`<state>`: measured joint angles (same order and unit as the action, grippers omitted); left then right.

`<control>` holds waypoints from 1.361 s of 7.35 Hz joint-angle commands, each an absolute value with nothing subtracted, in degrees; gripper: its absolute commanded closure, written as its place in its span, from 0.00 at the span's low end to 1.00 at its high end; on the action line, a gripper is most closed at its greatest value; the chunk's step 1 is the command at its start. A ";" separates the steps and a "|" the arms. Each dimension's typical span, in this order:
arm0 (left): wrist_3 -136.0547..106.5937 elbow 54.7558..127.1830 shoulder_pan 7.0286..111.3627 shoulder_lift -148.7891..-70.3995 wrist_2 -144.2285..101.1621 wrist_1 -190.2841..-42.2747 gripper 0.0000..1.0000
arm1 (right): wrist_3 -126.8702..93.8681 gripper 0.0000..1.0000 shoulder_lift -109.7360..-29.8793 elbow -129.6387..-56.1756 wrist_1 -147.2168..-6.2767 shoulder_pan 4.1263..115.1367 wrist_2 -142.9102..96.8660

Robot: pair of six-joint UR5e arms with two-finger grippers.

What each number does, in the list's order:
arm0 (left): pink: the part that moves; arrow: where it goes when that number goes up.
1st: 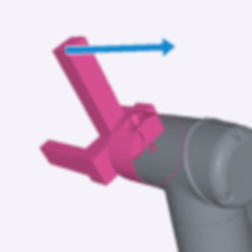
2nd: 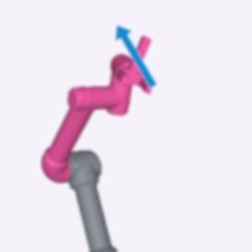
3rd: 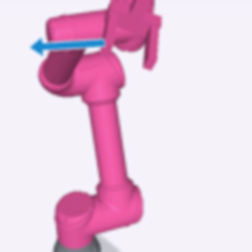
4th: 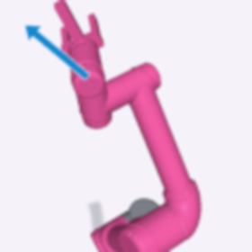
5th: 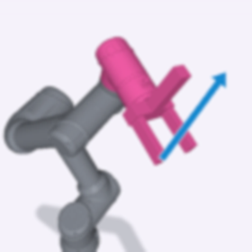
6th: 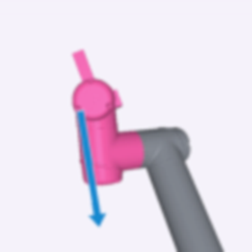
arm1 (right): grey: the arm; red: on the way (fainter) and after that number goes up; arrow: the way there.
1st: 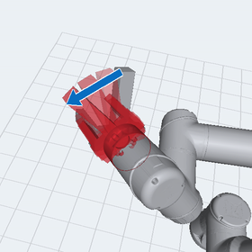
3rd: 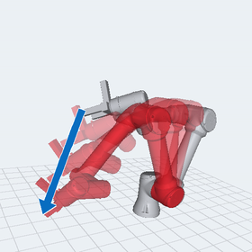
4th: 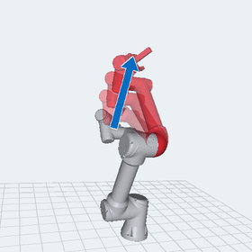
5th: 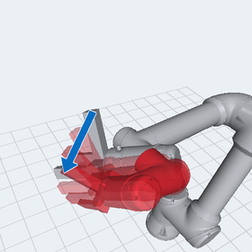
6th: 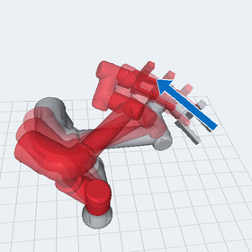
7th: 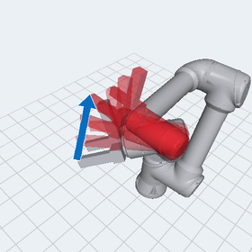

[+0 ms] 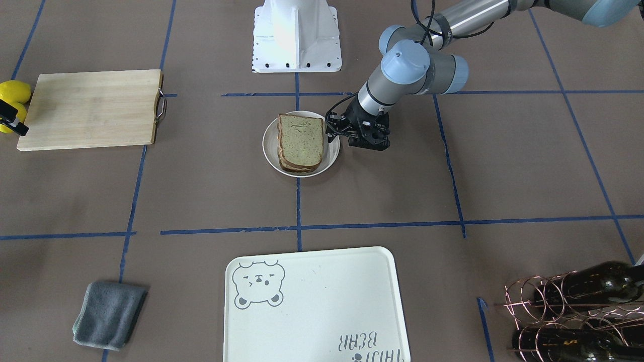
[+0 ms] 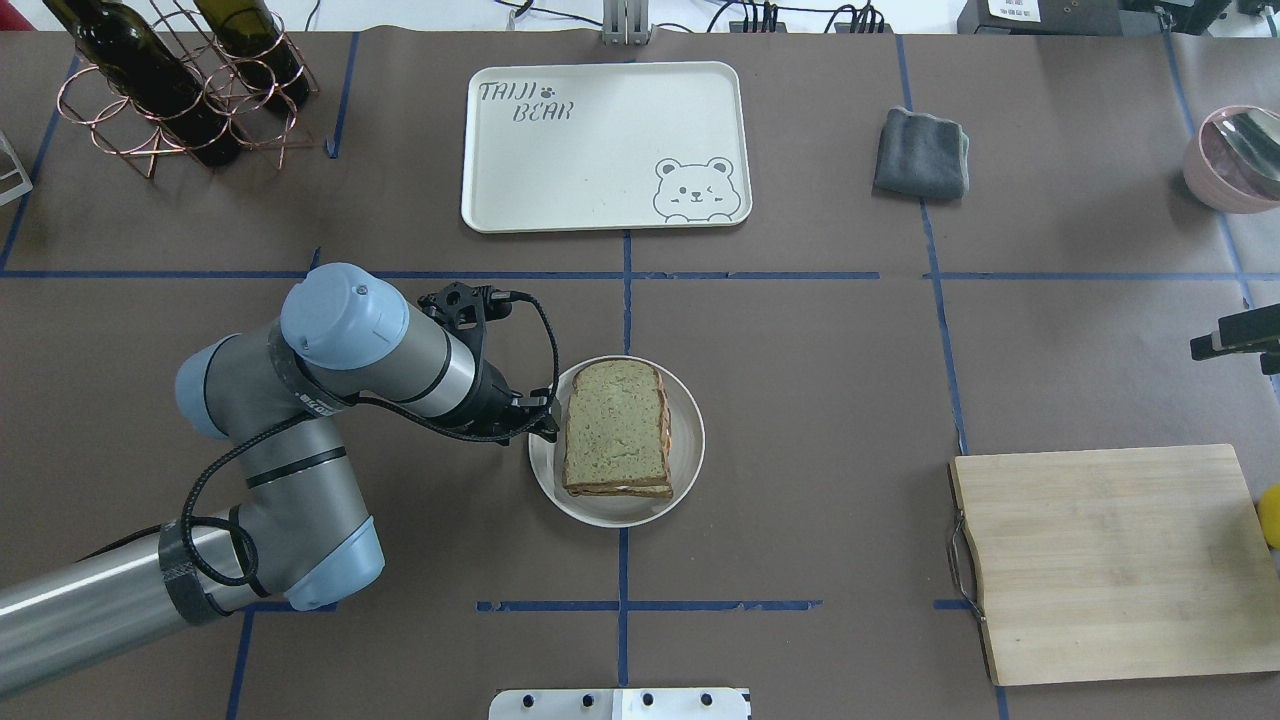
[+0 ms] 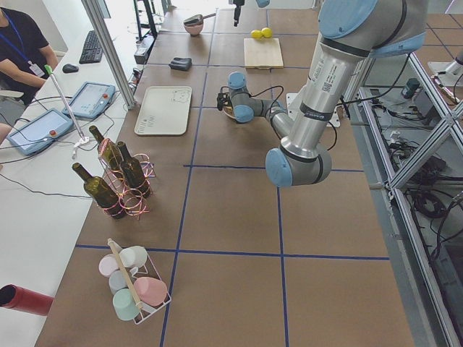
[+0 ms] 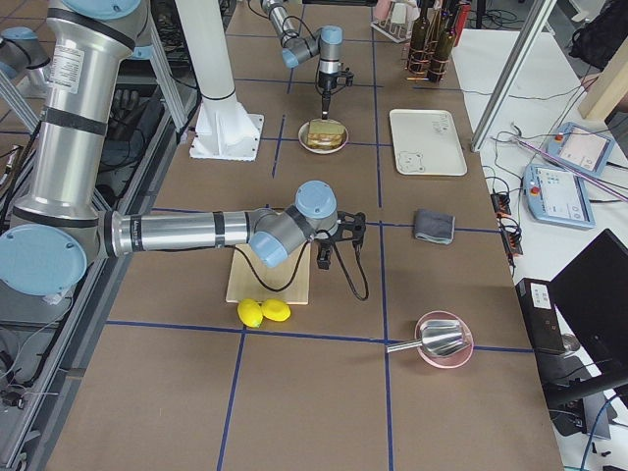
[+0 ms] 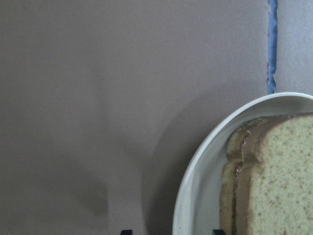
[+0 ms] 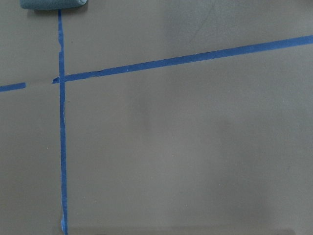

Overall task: Make sandwich and place on tray
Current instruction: 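Reach the left gripper to the plate rim and grasp it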

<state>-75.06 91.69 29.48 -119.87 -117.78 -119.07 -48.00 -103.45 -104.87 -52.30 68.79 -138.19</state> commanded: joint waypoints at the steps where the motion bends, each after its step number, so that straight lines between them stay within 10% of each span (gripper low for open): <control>1: -74.97 90.26 29.44 -120.67 -117.77 -119.27 0.49 | -47.90 0.00 -103.45 -104.77 -52.29 68.82 -138.25; 5: -74.79 90.17 29.36 -120.67 -117.77 -119.36 1.00 | -47.90 0.00 -103.45 -104.76 -52.29 68.91 -138.34; 10: -81.87 91.76 30.14 -120.50 -117.95 -124.41 1.00 | -47.90 0.00 -103.36 -104.94 -52.29 69.08 -139.21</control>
